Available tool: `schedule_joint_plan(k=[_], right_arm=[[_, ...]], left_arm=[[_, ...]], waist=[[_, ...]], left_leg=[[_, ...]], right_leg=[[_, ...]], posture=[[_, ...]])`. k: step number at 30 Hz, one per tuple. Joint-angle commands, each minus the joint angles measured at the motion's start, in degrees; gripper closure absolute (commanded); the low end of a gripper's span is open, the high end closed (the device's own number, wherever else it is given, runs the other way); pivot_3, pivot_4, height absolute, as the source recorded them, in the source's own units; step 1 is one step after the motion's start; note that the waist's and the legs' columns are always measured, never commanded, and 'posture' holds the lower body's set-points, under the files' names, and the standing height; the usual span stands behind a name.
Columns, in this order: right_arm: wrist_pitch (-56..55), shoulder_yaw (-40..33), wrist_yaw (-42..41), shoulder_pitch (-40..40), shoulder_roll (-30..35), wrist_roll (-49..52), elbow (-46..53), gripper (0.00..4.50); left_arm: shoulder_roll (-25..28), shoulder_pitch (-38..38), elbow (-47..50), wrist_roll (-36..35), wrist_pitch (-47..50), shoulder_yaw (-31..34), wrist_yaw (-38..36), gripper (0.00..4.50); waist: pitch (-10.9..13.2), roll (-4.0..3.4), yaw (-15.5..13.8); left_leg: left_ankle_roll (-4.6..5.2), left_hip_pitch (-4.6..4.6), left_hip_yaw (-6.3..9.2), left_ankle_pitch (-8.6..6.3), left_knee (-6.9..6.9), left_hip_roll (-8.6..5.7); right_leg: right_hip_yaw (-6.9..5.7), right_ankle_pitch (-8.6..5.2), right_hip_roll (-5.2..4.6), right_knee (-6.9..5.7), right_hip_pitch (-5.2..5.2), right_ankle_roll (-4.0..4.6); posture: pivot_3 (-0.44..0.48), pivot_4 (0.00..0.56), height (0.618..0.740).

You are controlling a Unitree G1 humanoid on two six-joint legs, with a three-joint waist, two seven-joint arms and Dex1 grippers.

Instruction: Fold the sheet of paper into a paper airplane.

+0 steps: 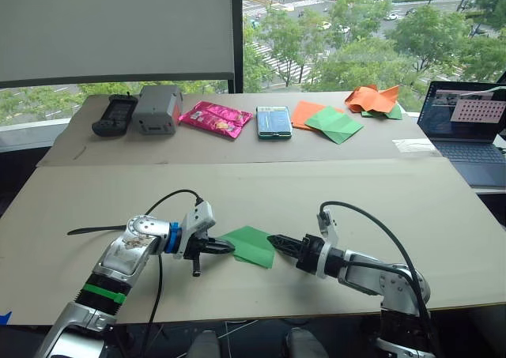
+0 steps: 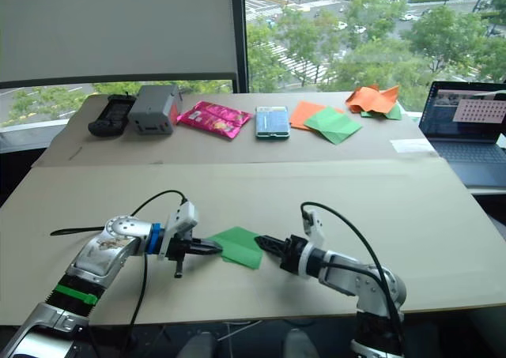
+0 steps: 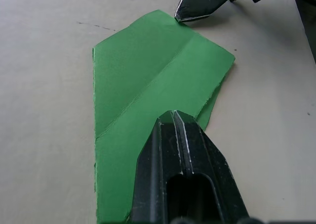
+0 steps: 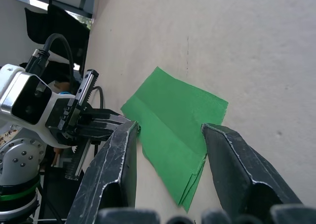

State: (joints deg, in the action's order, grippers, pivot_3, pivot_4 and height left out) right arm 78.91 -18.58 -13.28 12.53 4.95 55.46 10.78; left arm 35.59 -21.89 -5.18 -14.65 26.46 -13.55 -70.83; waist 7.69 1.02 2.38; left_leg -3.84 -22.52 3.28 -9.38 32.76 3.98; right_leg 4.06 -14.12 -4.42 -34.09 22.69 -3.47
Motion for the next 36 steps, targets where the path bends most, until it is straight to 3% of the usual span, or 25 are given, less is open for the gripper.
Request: schedule_joint_plan(k=[1, 22, 36], right_arm=[[0.0, -0.6, 0.4, 0.6, -0.1, 1.7, 0.6, 2.21], [0.7, -1.6, 3.2, -0.4, 0.0, 4.3, 1.0, 2.21], [-2.8, 5.2, 3.9, 0.2, 2.0, 0.1, 4.6, 2.21]], left_arm=[[0.5, 0.0, 2.3, -0.7, 0.2, 0.7, 0.1, 4.50], [2.0, 1.2, 1.9, -0.5, 0.2, 1.1, 0.7, 4.50], [2.2, 1.7, 2.5, -0.6, 0.5, 1.1, 0.6, 4.50]], waist=[[0.0, 0.00, 0.0], [0.0, -0.01, 0.0], [0.0, -0.02, 0.1]], left_leg=[[-0.01, 0.00, 0.00, 0.00, 0.00, 0.00], [-0.03, -0.02, 0.00, -0.02, -0.02, 0.00], [-0.04, -0.03, 0.00, -0.03, -0.04, 0.01]], right_leg=[[0.00, 0.00, 0.00, 0.00, 0.00, 0.00], [0.00, 0.00, 0.00, 0.00, 0.09, 0.00], [0.00, 0.00, -0.01, 0.01, 0.17, 0.01]], posture=[[0.000, 0.150, 0.718], [0.000, 0.150, 0.718], [0.000, 0.150, 0.718]])
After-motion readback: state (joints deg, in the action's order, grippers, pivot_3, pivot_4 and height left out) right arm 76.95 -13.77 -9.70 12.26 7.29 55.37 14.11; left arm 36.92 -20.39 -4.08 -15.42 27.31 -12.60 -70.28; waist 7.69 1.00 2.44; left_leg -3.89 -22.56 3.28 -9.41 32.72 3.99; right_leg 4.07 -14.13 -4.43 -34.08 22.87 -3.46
